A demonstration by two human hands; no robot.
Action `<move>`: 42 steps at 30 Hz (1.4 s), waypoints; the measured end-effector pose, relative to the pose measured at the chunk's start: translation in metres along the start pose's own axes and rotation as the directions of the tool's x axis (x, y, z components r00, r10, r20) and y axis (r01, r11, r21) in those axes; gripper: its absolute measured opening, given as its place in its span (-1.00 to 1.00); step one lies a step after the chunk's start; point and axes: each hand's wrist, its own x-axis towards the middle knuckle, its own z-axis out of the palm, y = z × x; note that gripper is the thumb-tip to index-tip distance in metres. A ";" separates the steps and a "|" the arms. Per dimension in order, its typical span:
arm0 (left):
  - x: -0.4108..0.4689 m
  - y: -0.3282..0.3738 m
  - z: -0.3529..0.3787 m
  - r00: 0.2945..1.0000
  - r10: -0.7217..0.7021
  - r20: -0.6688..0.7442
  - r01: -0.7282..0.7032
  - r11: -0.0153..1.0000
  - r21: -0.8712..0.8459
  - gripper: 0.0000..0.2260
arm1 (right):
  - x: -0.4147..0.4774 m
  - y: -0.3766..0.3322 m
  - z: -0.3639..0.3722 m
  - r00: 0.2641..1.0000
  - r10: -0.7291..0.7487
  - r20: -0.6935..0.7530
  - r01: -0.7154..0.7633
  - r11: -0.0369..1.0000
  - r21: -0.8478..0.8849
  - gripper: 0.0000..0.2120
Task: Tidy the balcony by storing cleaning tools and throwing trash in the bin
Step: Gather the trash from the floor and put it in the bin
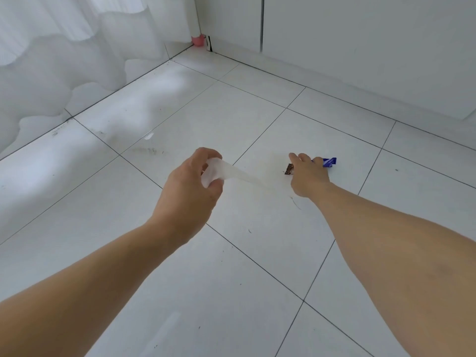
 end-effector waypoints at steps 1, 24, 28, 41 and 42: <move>0.000 0.000 0.001 1.000 -0.002 0.001 0.002 1.000 0.002 -0.77 | 0.003 0.001 0.001 1.000 -0.009 0.016 0.010 1.000 -0.019 -0.38; -0.021 0.013 -0.058 0.990 -0.008 -0.143 -0.004 0.997 -0.081 -0.76 | -0.070 -0.076 -0.061 0.938 -0.034 -0.345 0.240 0.781 0.576 -0.86; -0.038 0.015 -0.107 0.980 0.005 -0.199 -0.025 0.995 -0.096 -0.76 | -0.110 -0.126 -0.096 0.937 -0.042 -0.345 0.300 0.601 0.741 -0.93; -0.145 -0.076 -0.361 0.862 -0.076 -0.502 0.008 0.991 -0.136 -0.76 | -0.260 -0.395 -0.199 0.825 -0.338 -0.453 0.562 0.412 0.717 -0.84; -0.156 -0.088 -0.383 0.845 -0.088 -0.527 0.013 0.990 -0.144 -0.76 | -0.272 -0.421 -0.201 0.809 -0.368 -0.459 0.583 0.396 0.710 -0.84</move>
